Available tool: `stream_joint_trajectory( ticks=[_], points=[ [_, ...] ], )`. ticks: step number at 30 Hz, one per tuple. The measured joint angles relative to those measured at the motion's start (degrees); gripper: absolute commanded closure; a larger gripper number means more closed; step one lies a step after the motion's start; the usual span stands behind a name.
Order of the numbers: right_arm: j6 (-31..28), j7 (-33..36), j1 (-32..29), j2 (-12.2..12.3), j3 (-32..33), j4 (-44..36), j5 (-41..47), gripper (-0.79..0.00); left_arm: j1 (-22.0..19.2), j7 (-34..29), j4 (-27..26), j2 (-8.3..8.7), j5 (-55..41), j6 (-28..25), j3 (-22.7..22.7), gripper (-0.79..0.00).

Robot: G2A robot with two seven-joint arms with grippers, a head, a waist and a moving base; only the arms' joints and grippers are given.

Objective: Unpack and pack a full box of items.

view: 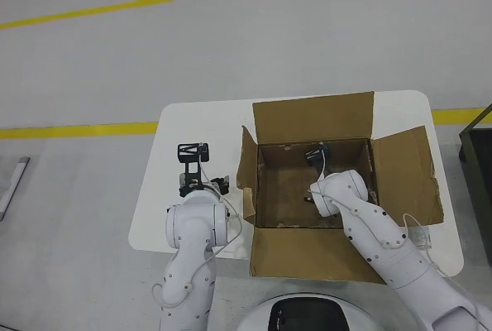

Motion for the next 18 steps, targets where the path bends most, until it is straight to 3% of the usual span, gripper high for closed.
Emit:
stream_joint_trajectory(
  ticks=[3,5,7,11,18],
  points=[
    [-0.1,-0.2,0.1,-0.2,0.2,0.7,-0.1,-0.299,0.0,0.0,0.0,0.00,0.0,0.0,0.0,-0.785],
    [-0.2,-0.3,0.2,-0.4,0.5,1.0,-0.1,-0.206,0.0,0.0,0.0,0.00,0.0,0.0,0.0,-0.785],
    [-0.3,-0.4,0.3,-0.5,0.8,1.3,-0.2,-0.179,0.0,0.0,0.0,0.00,0.0,0.0,0.0,-0.785],
    [-0.6,-0.6,0.2,-0.7,1.2,1.5,-0.2,0.000,0.0,0.0,0.0,0.00,0.0,0.0,0.0,-0.785],
    [-2.1,-1.5,-0.4,-1.1,2.3,-0.6,1.9,0.000,0.0,0.0,0.0,0.00,0.0,0.0,0.0,-0.785]
  ],
)
